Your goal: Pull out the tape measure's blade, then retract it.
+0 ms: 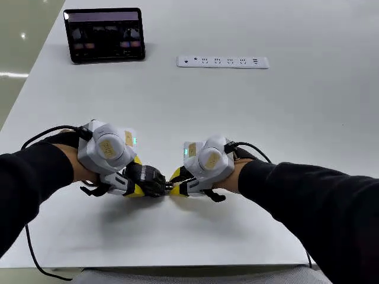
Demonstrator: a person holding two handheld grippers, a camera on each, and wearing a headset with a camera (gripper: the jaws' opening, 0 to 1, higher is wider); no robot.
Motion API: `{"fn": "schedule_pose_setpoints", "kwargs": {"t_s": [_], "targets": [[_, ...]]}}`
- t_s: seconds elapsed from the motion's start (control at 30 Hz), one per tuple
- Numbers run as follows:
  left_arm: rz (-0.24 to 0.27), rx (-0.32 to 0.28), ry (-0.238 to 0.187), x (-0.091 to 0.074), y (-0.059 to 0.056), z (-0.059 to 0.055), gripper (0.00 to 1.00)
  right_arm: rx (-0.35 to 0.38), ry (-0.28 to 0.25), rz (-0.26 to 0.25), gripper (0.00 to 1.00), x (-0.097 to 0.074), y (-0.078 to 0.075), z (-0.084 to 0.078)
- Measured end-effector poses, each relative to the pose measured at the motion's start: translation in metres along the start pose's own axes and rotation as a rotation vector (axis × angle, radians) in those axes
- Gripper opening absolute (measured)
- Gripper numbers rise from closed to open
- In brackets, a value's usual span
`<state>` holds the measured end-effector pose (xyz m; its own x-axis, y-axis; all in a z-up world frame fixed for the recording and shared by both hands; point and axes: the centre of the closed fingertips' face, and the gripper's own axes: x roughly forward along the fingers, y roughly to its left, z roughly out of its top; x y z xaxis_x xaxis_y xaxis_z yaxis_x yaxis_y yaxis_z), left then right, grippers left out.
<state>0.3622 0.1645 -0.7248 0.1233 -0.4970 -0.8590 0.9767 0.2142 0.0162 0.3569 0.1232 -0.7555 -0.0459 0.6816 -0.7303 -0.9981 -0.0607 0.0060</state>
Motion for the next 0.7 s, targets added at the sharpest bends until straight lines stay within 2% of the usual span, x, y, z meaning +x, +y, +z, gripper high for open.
{"fn": "schedule_pose_setpoints", "kwargs": {"t_s": [0.23,0.3,0.5,0.7], "targets": [[-0.001,0.003,-0.003,0.000,0.001,0.000,0.31,0.020,0.007,0.011,0.09,0.000,0.002,-0.001],[0.000,-0.018,-0.006,0.000,0.001,-0.001,0.32,0.033,0.011,0.012,0.10,0.000,0.002,0.000],[0.002,-0.008,-0.009,0.000,0.000,0.000,0.32,0.029,0.021,0.008,0.11,0.003,0.001,0.000],[0.012,-0.001,-0.020,-0.001,0.000,0.001,0.32,0.059,0.001,0.009,0.13,0.011,0.001,0.008]]}}
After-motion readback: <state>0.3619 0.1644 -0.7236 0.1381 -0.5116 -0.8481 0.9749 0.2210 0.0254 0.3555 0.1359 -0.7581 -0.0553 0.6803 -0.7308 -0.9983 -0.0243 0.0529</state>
